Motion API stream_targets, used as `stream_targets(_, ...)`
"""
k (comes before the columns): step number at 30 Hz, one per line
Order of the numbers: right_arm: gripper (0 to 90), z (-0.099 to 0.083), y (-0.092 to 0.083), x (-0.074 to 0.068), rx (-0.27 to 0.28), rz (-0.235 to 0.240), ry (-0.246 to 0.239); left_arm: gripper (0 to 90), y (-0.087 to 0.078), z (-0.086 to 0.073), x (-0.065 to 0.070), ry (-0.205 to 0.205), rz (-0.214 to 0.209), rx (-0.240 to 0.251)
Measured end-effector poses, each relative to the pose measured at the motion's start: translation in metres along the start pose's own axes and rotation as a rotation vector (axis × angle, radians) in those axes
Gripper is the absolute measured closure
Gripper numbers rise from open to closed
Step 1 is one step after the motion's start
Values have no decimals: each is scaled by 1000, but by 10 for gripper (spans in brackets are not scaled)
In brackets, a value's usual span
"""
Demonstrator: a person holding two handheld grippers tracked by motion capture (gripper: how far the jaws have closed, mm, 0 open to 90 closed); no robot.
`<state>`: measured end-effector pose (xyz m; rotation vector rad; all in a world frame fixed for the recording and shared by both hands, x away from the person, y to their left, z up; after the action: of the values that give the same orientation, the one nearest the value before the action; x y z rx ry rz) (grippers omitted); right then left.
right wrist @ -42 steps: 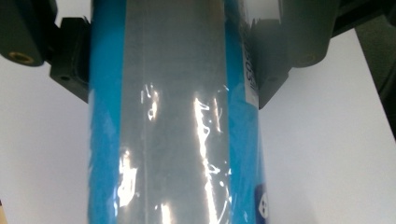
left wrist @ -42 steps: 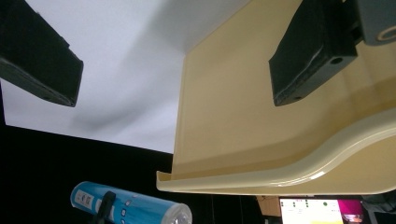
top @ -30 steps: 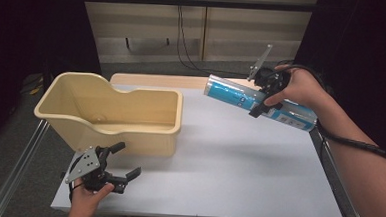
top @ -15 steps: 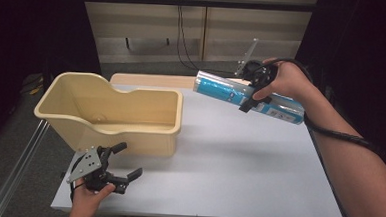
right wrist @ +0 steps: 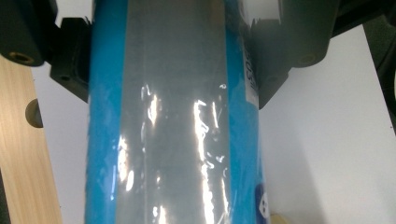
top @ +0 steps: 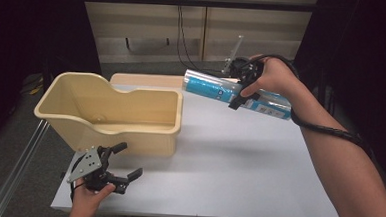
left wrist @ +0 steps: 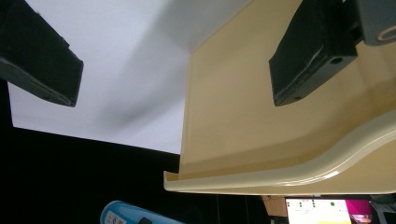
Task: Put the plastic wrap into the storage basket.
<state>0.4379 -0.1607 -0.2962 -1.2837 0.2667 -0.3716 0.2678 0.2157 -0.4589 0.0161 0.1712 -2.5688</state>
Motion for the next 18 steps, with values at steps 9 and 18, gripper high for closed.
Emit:
stream_targets(9,313,24,4,-4,-5,5,-26,27,0,0,0,0,0,-1)
stream_targets(18,313,43,8,-8,-14,1,-54,27,-1,0,0,4,-5,-3)
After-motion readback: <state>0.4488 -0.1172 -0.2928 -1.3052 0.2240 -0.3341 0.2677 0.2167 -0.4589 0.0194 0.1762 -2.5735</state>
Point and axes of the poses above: each handheld gripper's, and its own axes: y roughly forward along the jaws, z roughly out of its top, x roughly to its right, the point moved 3 cm from there along y, roughly forward along the jaws, and after that the axes turned 5 degrees about y, right-handed, at the moved point
